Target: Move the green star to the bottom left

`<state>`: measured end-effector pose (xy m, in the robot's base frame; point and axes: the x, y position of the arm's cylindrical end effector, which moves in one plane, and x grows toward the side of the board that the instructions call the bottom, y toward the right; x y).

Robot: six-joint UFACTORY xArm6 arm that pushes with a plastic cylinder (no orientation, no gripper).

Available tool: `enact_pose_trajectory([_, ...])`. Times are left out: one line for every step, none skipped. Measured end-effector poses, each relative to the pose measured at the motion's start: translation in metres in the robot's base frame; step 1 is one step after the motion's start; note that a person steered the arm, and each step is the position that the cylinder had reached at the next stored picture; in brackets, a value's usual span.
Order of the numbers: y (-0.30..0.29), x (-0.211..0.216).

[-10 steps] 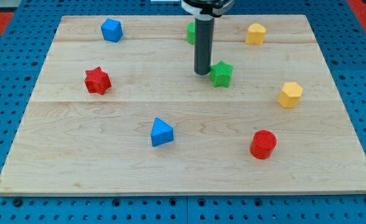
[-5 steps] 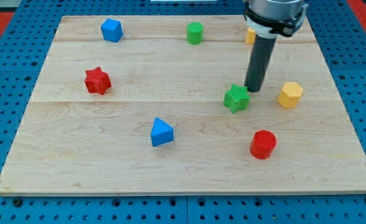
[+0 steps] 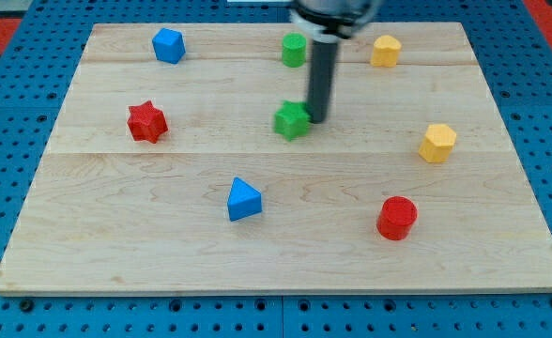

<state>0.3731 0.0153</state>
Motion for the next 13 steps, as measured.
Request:
enact_pose_trajectory([-0.092, 0.03])
enact_pose_trajectory([-0.148, 0.05])
enact_pose_trajectory([-0.156, 0.016])
enact_pose_trajectory([-0.212, 0.053])
enact_pose_trajectory([-0.194, 0.087])
enact_pose_trajectory([-0.215, 0.082])
enact_pose_trajectory([-0.213, 0.05])
enact_pose_trajectory([-0.154, 0.053])
enact_pose_trajectory([-0.142, 0.063])
enact_pose_trajectory([-0.207, 0.102])
enact_pose_trajectory([-0.21, 0.096])
enact_pose_trajectory([-0.162, 0.076])
enact_pose_trajectory([-0.168, 0.141])
